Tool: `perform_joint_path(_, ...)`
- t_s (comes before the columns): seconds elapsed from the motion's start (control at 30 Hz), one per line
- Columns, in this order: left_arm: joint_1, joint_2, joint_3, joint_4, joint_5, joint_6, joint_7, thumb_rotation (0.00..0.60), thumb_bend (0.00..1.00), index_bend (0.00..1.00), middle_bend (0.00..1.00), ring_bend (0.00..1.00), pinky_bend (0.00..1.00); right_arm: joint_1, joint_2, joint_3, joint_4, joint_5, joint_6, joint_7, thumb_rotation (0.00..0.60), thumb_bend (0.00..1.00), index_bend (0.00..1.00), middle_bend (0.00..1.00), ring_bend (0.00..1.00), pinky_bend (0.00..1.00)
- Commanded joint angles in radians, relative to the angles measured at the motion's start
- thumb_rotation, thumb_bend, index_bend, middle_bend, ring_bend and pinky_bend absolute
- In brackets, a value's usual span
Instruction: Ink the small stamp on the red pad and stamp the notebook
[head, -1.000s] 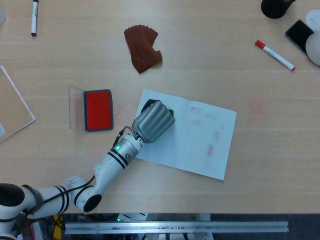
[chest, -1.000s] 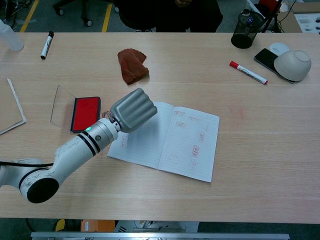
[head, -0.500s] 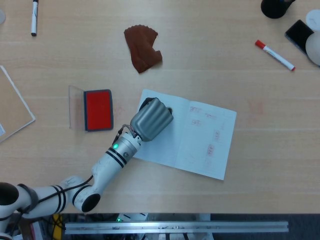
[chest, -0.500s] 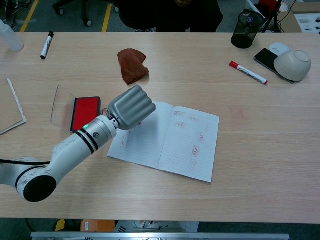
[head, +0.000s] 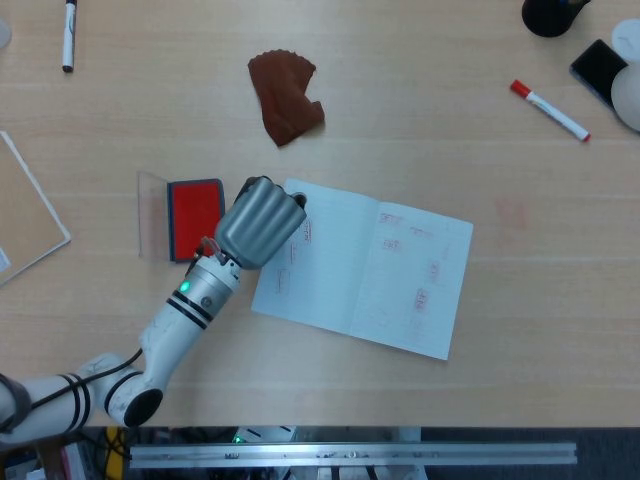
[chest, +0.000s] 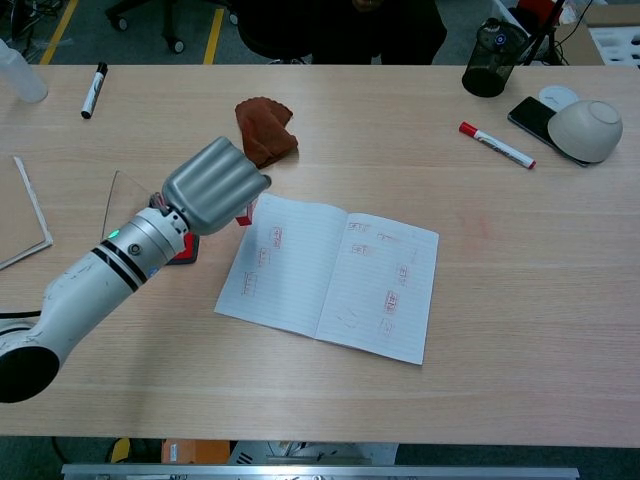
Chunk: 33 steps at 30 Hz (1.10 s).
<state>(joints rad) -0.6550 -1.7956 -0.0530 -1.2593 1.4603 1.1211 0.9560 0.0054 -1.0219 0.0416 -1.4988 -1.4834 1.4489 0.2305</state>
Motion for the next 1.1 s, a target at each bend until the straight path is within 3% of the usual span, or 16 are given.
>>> perform_joint_path(0.03,0.013,-0.001,0.009,0.024,-0.006,0.005,-0.02,0.6,0.27,0.55,0.95,0.98,1.0,0.002,0.002,-0.001,-0.007,-0.003,0.0,-0.006,0.6,0.3,0.15,0.28,0.18,0.22)
perform_joint_path(0.8,0.024,-0.119,0.008,0.247,-0.022,-0.006,-0.096,0.6,0.27,0.54,0.95,0.98,1.0,-0.002,0.012,-0.004,-0.023,0.009,0.001,-0.023,0.6,0.3,0.15,0.28,0.18,0.22)
perform_joint_path(1.1,0.029,-0.119,0.009,0.246,-0.019,-0.002,-0.089,0.6,0.27,0.47,0.95,0.98,1.0,0.003,0.011,-0.003,-0.024,0.008,-0.003,-0.026,0.6,0.3,0.15,0.28,0.18,0.22)
